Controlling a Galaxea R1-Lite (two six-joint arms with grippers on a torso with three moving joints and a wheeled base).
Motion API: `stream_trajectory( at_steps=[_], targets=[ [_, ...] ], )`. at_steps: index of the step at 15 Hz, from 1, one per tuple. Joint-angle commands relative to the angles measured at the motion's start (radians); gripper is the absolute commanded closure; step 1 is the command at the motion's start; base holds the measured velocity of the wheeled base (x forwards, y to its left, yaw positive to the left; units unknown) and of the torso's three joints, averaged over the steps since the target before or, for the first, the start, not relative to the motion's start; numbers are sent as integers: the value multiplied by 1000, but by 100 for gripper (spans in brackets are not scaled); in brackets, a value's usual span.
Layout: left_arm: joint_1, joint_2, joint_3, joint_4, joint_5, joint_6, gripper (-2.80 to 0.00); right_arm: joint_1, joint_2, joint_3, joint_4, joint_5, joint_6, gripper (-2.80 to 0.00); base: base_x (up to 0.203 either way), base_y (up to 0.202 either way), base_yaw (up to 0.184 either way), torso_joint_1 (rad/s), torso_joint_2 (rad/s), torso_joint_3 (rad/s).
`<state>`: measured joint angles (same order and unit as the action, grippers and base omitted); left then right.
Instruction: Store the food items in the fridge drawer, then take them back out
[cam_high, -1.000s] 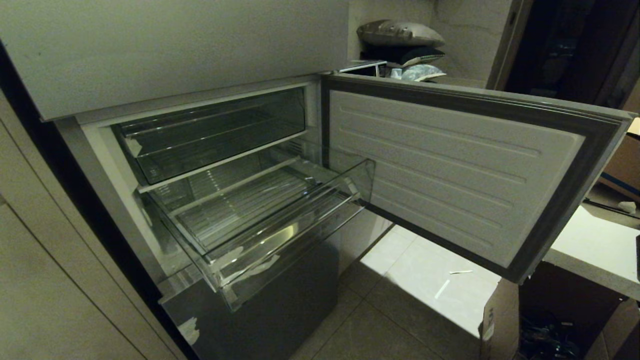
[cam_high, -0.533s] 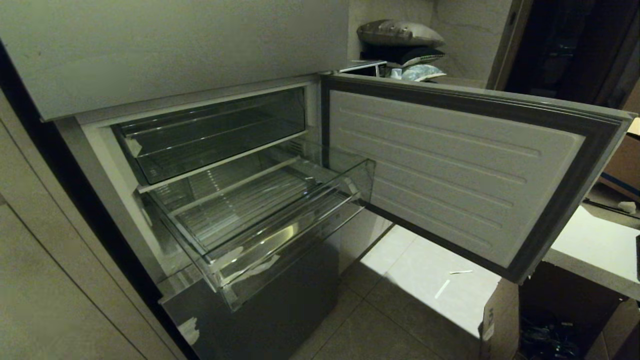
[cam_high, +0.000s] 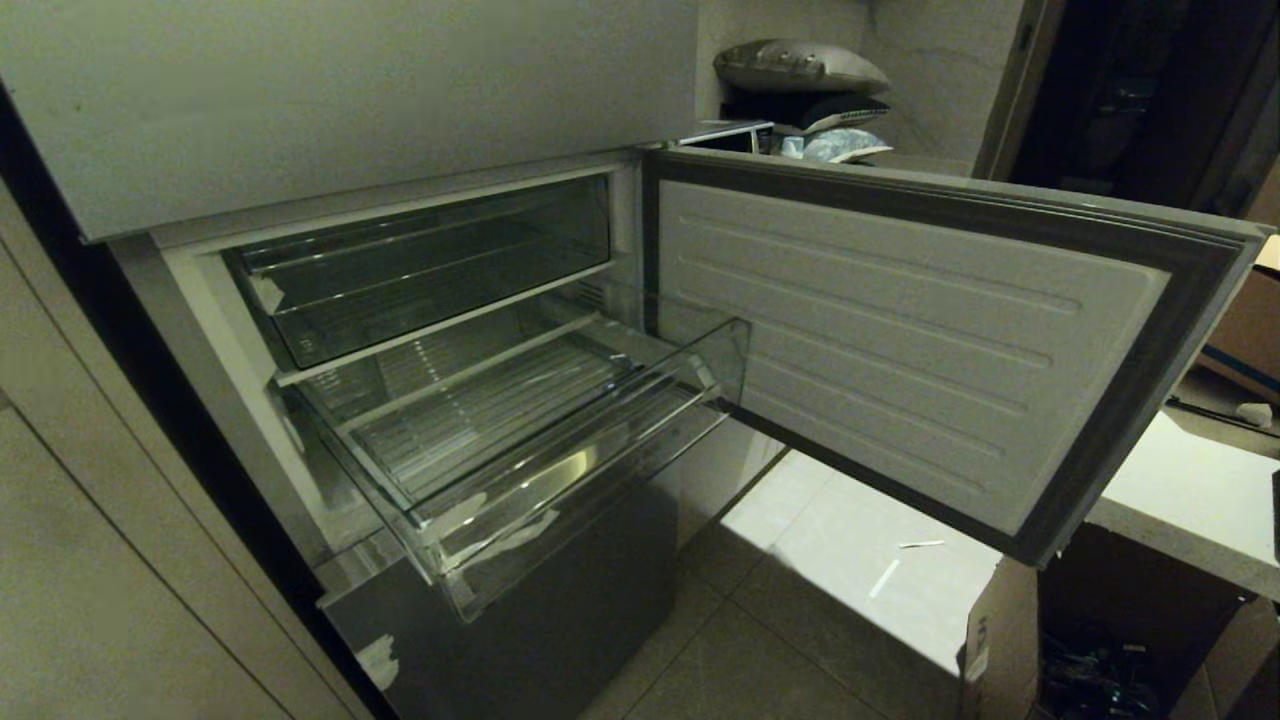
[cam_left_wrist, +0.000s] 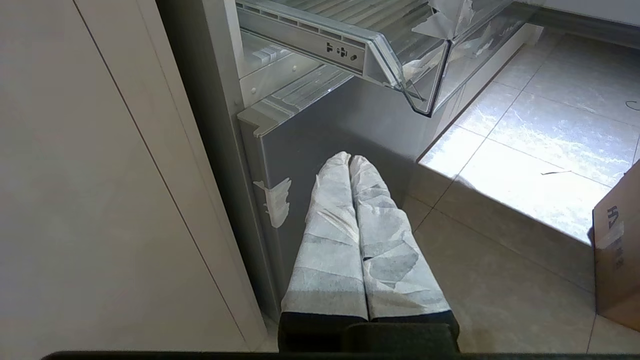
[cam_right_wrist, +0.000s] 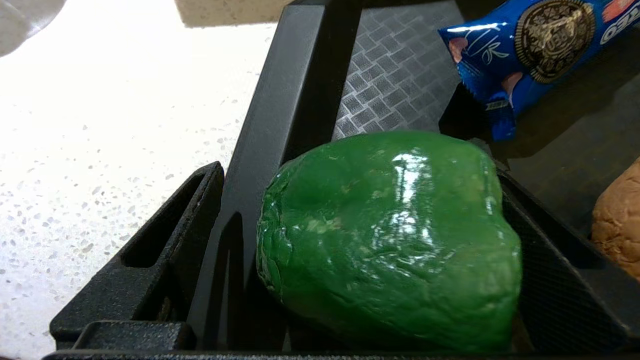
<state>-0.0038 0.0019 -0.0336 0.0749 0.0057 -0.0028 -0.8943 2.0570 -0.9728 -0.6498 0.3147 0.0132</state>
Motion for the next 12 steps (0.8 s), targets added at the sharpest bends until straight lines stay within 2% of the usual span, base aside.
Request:
stream_trajectory(
  at_steps=[1,8,12],
  targets=[
    [1,1,0,0,0,0,0,0,3,3,-4,3,1,0,0,0,0,0,0,0],
    [0,1,0,0,0,0,0,-2,-67,14,3,-2,1,0,0,0,0,0,0,0],
    [-1,1,0,0,0,0,0,-10,-228,120,4,-1,-2,0,0,0,0,0,0,0]
  ],
)
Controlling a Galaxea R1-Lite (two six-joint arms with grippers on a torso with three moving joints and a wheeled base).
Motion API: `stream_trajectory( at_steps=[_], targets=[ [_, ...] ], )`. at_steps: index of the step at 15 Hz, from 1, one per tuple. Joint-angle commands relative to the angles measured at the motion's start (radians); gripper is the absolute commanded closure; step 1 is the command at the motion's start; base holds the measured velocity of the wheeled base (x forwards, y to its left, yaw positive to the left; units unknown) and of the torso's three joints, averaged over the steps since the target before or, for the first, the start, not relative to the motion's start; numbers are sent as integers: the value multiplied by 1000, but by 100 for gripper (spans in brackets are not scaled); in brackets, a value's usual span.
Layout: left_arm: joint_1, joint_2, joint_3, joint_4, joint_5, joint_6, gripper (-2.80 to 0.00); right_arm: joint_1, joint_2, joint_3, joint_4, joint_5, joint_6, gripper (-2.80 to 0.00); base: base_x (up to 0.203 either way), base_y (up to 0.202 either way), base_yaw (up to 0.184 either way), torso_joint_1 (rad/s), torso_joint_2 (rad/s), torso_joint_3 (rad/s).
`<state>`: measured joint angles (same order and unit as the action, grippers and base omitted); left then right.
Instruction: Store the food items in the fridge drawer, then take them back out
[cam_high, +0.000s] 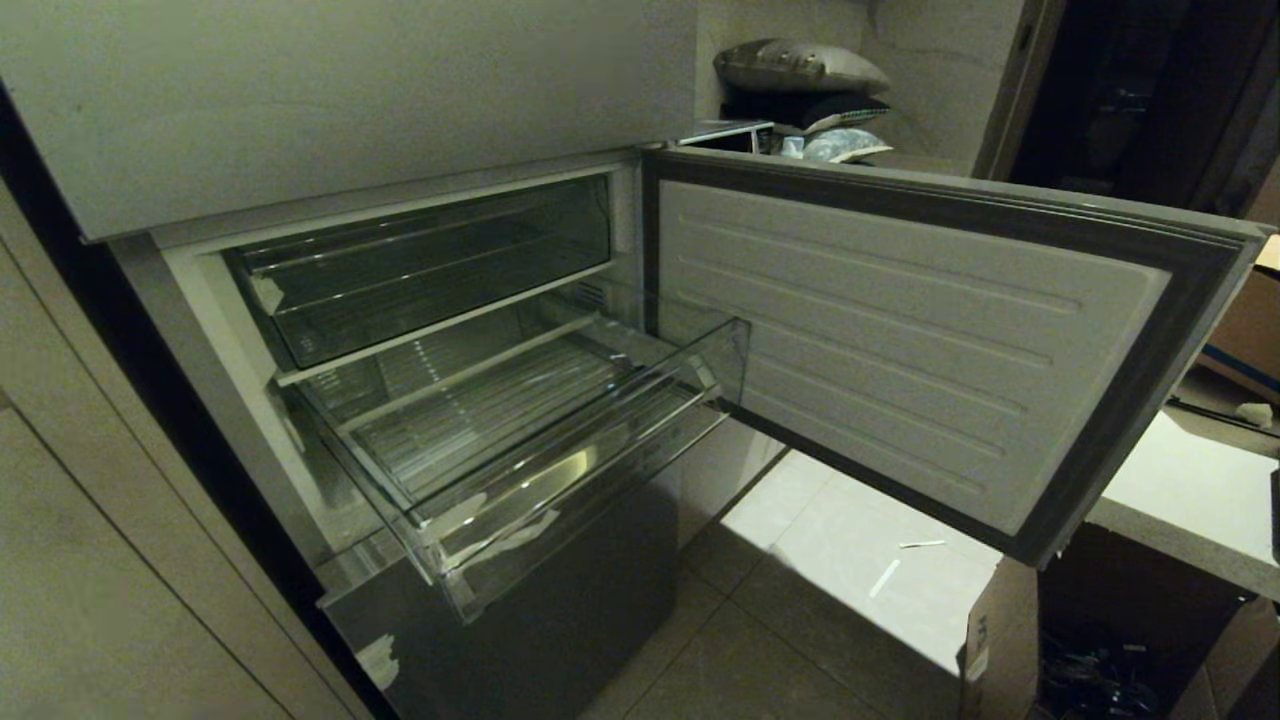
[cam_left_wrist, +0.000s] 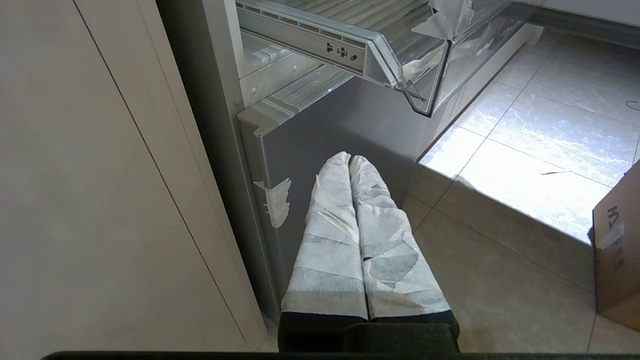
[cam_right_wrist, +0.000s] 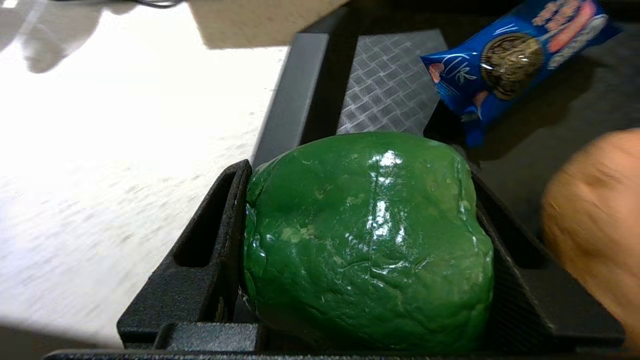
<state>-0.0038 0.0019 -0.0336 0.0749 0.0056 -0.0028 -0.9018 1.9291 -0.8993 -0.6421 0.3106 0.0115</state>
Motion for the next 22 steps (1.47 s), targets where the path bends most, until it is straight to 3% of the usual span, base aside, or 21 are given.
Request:
stream_trajectory(
  at_steps=[1,6,9,13,15,17,20,22],
  targets=[
    [-1,0,0,0,0,0,0,-4,-169,96,-3,10,-1,0,0,0,0,0,0,0],
    [-1,0,0,0,0,0,0,7,-581,432,7,68,-48,0,0,0,0,0,0,0],
    [-1,1,0,0,0,0,0,75,-811,645,20,75,-72,0,0,0,0,0,0,0],
    [1,0,0,0,0,0,0,426,-1075,848,64,56,-67,0,0,0,0,0,0,0],
    [1,1,0,0,0,0,0,651,-1224,891,119,-21,-43,0,0,0,0,0,0,0],
    [0,1,0,0,0,1,0,788,-1410,909,240,-108,-28,0,0,0,0,0,0,0],
    [0,1,0,0,0,0,0,882,-1670,918,430,-199,-18,0,0,0,0,0,0,0],
    [1,1,0,0,0,0,0,898,-1809,922,501,-250,-70,0,0,0,0,0,0,0]
  ],
)
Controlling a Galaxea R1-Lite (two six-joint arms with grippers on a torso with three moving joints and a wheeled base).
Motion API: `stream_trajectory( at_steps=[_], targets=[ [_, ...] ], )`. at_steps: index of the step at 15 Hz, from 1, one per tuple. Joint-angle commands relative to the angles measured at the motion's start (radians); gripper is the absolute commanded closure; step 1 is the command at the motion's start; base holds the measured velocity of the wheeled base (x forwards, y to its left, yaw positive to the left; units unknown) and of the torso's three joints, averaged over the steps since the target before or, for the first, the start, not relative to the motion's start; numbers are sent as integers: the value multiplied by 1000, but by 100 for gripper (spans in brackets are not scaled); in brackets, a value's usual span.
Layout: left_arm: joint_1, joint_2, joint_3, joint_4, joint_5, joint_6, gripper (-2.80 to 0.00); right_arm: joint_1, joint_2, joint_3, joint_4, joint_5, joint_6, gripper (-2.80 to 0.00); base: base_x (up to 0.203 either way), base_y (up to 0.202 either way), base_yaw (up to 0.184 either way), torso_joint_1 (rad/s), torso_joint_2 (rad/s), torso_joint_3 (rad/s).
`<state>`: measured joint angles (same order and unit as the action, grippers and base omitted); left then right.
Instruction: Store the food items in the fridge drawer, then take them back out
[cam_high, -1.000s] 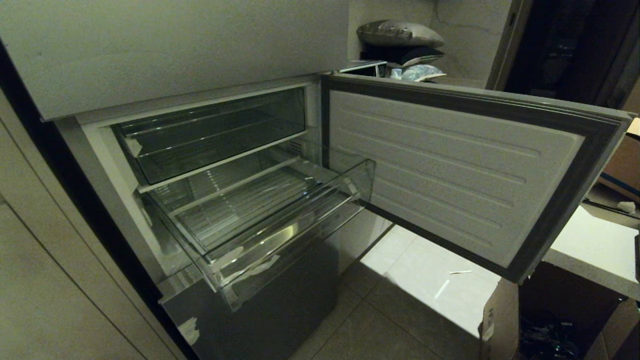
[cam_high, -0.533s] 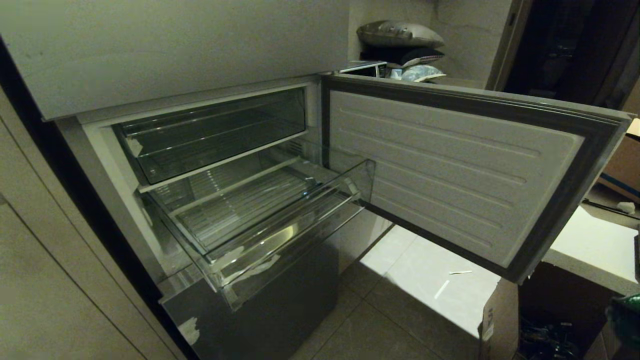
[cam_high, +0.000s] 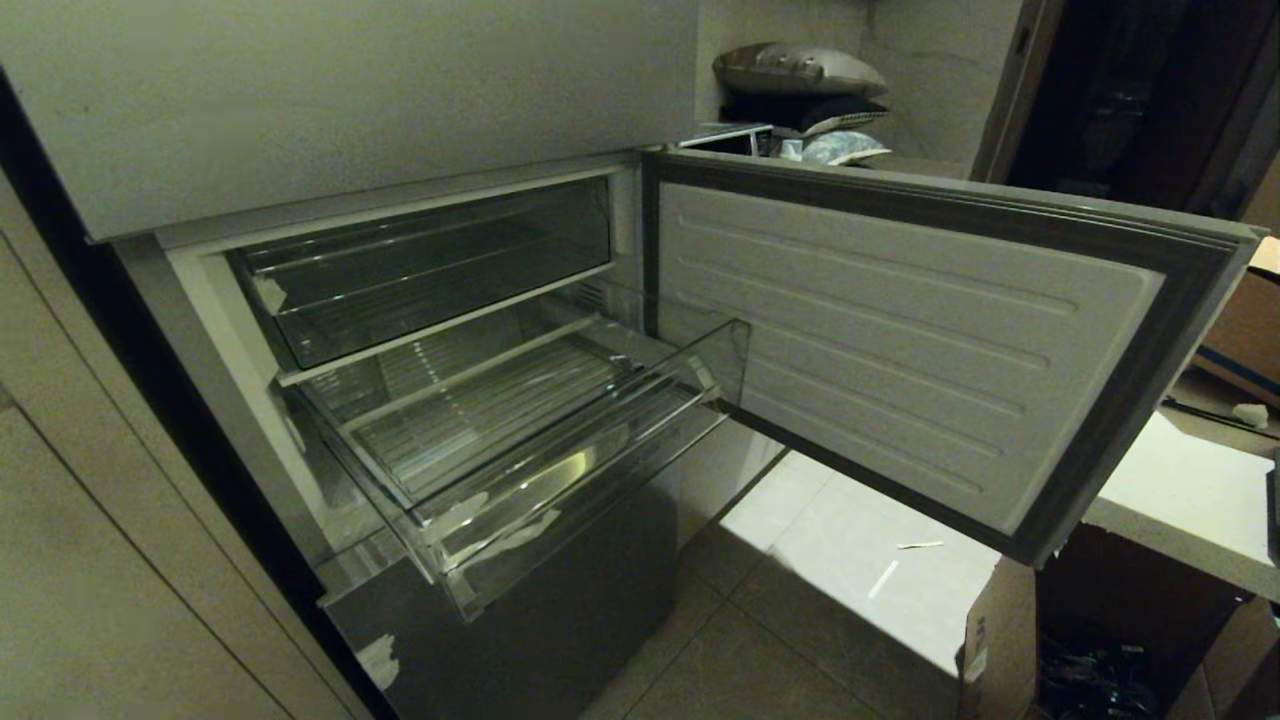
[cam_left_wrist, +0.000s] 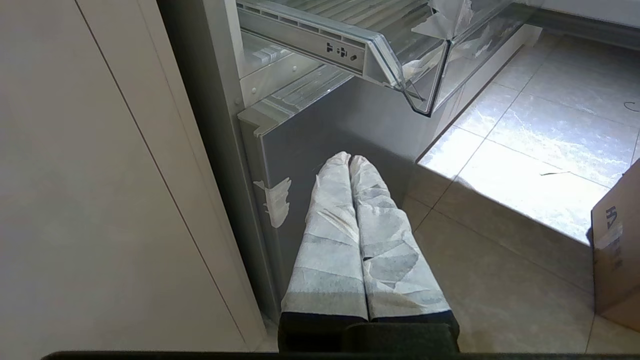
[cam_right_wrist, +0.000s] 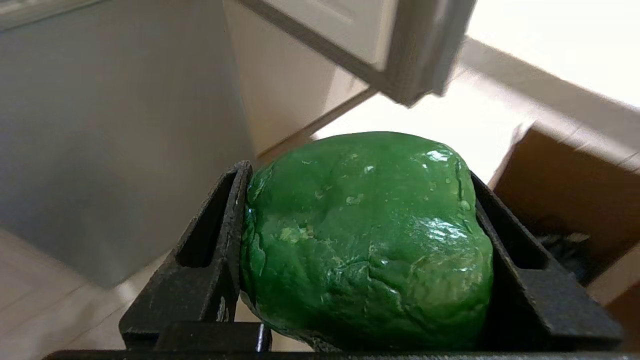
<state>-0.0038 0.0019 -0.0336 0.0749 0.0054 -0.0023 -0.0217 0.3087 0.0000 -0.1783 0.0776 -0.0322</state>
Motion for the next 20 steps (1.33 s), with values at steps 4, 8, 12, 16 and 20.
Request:
stream_trajectory(
  at_steps=[4,8,12,16,20],
  targets=[
    [-1,1,0,-1,1,0,0,22,-309,30,100,-63,-71,0,0,0,0,0,0,0],
    [0,0,0,-1,1,-1,0,22,-309,31,98,-73,-32,0,0,0,0,0,0,0],
    [-1,1,0,-1,1,-1,0,22,-309,31,98,-75,-16,0,0,0,0,0,0,0],
    [0,1,0,-1,1,-1,0,22,-309,31,95,-85,15,0,-1,-3,102,-1,1,3],
    [-1,0,0,-1,1,-1,0,22,-309,31,95,-87,16,0,1,-8,178,3,2,2]
  ],
)
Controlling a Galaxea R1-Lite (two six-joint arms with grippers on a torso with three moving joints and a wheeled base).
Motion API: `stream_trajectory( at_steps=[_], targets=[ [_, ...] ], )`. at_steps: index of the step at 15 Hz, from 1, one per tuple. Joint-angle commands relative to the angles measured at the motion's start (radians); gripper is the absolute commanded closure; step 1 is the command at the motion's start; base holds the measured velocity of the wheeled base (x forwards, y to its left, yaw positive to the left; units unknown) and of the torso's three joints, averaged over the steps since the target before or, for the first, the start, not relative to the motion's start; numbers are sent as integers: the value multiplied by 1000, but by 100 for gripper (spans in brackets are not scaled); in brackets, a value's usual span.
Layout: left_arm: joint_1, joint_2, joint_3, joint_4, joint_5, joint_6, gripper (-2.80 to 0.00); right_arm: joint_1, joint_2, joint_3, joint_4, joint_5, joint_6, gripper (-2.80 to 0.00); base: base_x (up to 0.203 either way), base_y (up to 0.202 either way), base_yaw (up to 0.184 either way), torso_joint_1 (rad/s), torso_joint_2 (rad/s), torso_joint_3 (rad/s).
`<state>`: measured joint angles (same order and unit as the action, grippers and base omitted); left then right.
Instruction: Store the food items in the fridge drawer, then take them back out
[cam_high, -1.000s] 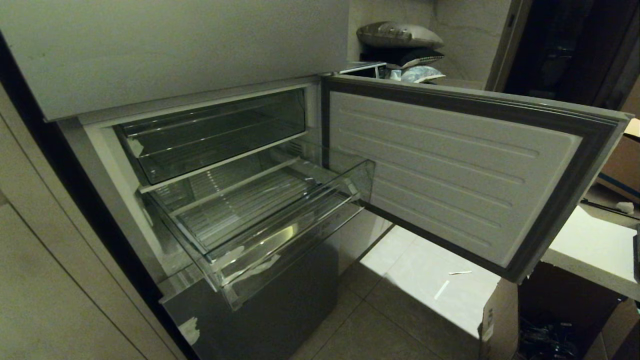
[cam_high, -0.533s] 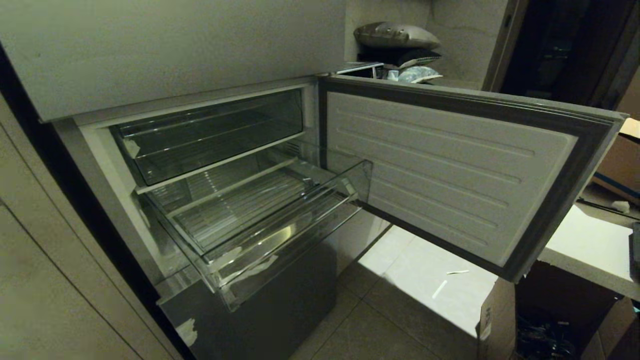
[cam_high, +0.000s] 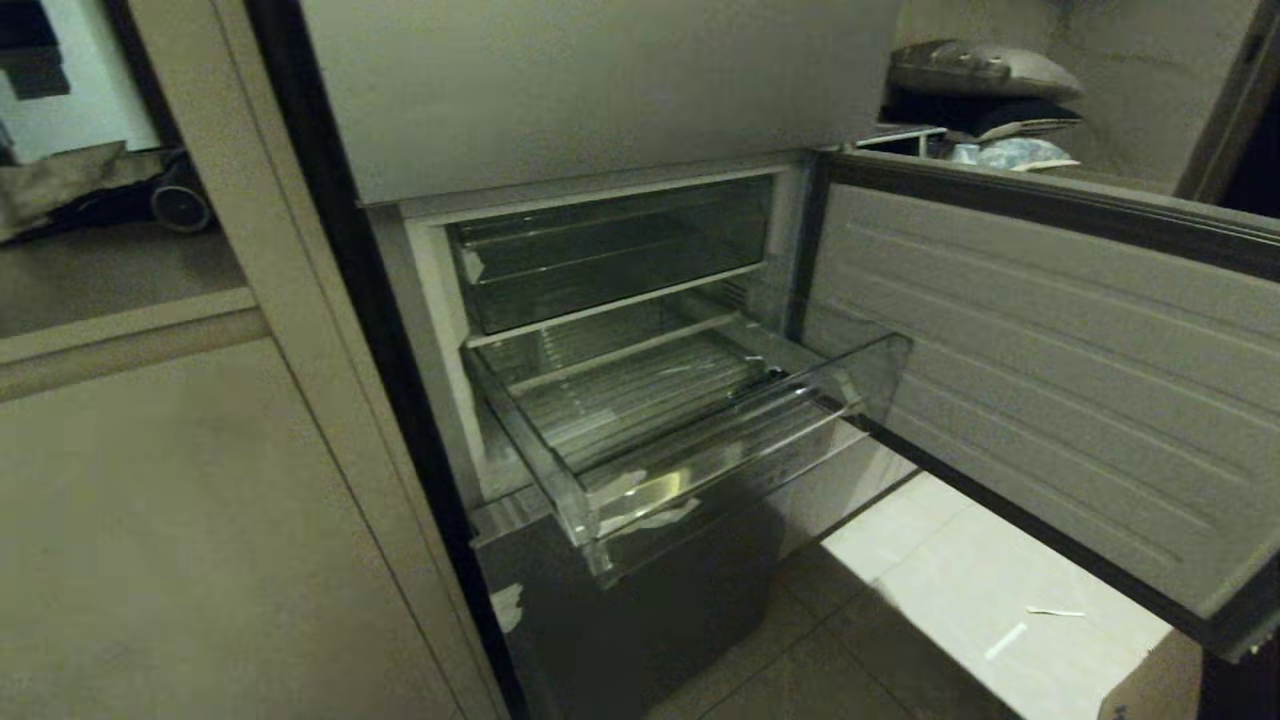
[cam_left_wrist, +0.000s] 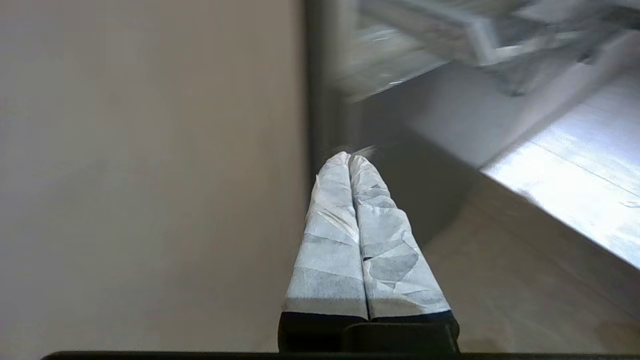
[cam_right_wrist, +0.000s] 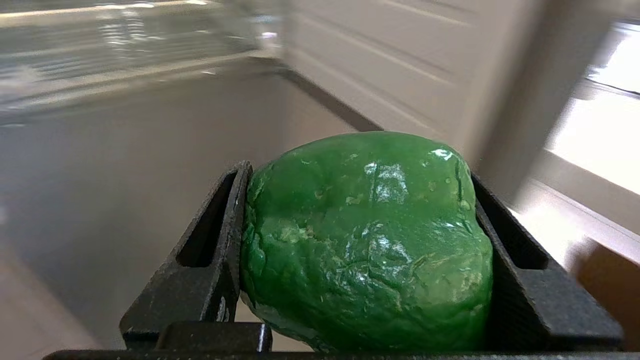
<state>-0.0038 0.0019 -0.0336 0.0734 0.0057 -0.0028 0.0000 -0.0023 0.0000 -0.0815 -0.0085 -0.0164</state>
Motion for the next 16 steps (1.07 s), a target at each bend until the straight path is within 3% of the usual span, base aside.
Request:
stream_trajectory(
  at_steps=[1,12,16],
  targets=[
    [1,1,0,0,0,1,0,0,2,31,-1,-1,9,0,6,-9,184,7,2,0],
    [0,1,0,0,0,0,0,0,6,30,-11,2,23,0,1,-7,161,3,2,2],
    [1,0,0,0,0,0,0,1,233,-3,-223,21,30,0,0,0,0,0,0,0]
  ],
)
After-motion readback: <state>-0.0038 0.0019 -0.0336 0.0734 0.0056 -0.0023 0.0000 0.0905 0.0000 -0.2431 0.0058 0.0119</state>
